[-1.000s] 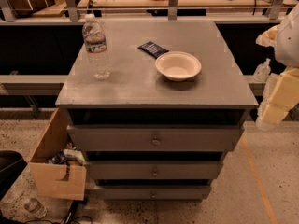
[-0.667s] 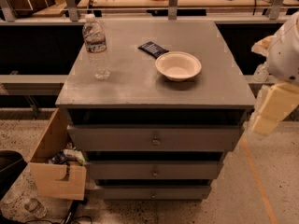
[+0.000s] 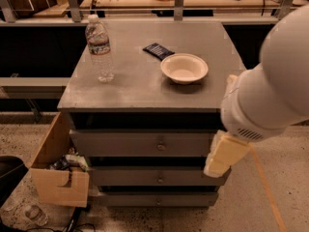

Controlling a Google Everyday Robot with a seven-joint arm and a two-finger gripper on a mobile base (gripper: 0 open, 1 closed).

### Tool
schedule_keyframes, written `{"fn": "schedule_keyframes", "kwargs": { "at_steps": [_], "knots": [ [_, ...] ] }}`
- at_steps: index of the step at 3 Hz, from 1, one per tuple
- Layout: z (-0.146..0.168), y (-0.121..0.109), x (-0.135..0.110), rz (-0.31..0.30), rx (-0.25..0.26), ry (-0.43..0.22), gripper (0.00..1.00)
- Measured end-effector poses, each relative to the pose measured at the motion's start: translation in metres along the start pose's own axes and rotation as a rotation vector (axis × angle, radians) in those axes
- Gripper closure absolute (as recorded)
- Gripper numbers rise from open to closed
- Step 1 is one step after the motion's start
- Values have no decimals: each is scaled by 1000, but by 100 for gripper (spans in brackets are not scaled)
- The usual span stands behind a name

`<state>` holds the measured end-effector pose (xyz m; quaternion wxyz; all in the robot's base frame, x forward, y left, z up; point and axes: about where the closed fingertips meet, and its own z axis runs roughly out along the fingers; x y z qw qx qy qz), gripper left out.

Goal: Open top drawer

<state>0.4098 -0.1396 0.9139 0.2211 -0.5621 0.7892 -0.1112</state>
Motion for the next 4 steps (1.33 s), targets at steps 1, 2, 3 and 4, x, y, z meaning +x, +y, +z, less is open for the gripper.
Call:
{"fn": "schedule_keyframes", "kwargs": {
  "at_steps": [1, 2, 3, 4],
  "knots": [
    [43, 21, -20, 31, 30, 25, 0],
    [42, 23, -23, 28, 30, 15, 0],
    [71, 40, -6, 53, -4, 0, 0],
    [121, 68, 35, 50, -50, -7, 0]
  ]
}}
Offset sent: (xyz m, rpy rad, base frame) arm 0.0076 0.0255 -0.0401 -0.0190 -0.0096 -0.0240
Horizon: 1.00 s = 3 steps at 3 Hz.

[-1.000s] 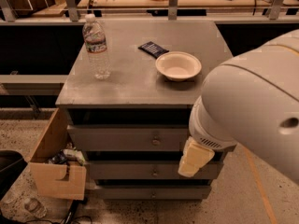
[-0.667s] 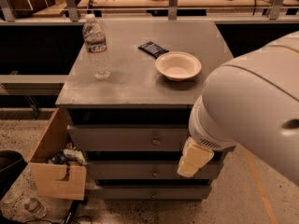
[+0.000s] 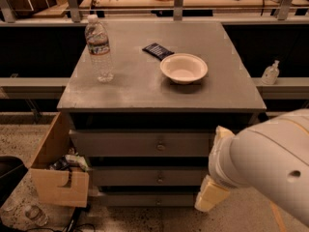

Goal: Open top drawer

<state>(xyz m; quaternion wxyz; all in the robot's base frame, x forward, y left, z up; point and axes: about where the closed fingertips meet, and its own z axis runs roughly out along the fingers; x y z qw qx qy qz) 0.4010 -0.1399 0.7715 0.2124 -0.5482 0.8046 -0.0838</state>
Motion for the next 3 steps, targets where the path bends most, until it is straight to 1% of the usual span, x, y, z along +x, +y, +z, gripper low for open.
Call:
{"fn": "schedule_keyframes", "kwargs": {
  "at_steps": [1, 2, 3],
  "knots": [
    [39, 9, 32, -51, -15, -16, 0],
    [71, 2, 43, -124, 0, -43, 0],
    [97, -9, 37, -181, 17, -68, 0]
  ]
}}
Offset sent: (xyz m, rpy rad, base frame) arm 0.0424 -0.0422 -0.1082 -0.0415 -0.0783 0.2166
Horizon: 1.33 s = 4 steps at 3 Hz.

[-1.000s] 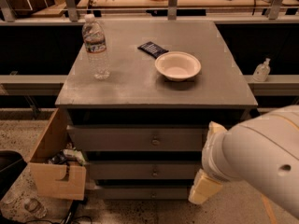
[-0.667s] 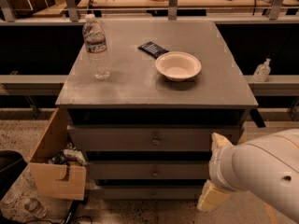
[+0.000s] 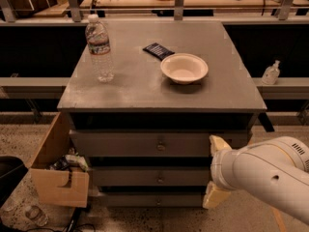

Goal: Open top drawer

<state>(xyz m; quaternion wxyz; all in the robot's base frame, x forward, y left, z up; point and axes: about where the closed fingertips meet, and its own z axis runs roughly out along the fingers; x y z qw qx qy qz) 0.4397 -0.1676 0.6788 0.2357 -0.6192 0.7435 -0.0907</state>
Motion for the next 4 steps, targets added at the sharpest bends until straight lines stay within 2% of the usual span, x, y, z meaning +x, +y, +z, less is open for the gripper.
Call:
{"fn": "schedule_keyframes", "kwargs": {
  "at_steps": [1, 2, 3, 4],
  "knots": [
    [34, -20, -13, -55, 17, -23, 0],
    [48, -37, -19, -82, 39, -23, 0],
    [47, -66, -27, -114, 84, -6, 0],
    [56, -77, -33, -148, 88, 19, 0]
  ]
}}
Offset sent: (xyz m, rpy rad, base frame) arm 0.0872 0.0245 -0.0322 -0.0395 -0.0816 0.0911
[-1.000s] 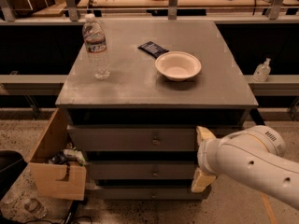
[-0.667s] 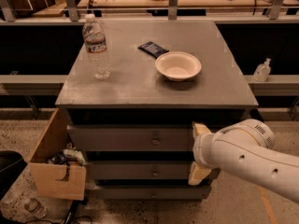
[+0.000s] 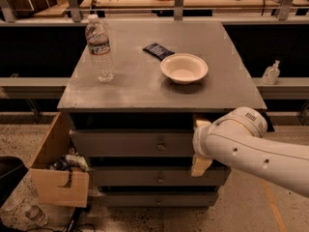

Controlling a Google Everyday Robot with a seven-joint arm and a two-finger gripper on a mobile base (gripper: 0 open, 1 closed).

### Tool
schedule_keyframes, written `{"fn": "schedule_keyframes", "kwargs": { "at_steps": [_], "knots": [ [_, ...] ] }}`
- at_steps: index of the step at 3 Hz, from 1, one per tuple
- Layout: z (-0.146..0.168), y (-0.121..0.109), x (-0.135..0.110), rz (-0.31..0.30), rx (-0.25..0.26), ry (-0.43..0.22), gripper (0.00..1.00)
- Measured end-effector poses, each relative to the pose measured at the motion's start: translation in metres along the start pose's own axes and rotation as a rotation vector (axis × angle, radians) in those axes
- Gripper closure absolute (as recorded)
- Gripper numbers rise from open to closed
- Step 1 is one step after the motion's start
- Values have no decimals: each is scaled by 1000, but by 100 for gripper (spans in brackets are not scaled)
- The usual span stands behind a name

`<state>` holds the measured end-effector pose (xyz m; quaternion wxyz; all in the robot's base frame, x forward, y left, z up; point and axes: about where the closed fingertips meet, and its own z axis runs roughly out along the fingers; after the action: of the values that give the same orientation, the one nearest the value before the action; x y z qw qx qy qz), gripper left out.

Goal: Open top drawer

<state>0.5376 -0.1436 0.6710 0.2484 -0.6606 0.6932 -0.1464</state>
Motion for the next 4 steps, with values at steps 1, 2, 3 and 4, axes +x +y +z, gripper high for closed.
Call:
{"fn": "schedule_keyframes", "kwargs": {
  "at_steps": [1, 2, 3, 4],
  "knots": [
    [18, 5, -3, -58, -19, 64, 3],
    [29, 14, -3, -69, -25, 96, 26],
    [29, 13, -3, -66, -19, 100, 49],
    [27, 12, -3, -67, -17, 101, 72]
  ]
}}
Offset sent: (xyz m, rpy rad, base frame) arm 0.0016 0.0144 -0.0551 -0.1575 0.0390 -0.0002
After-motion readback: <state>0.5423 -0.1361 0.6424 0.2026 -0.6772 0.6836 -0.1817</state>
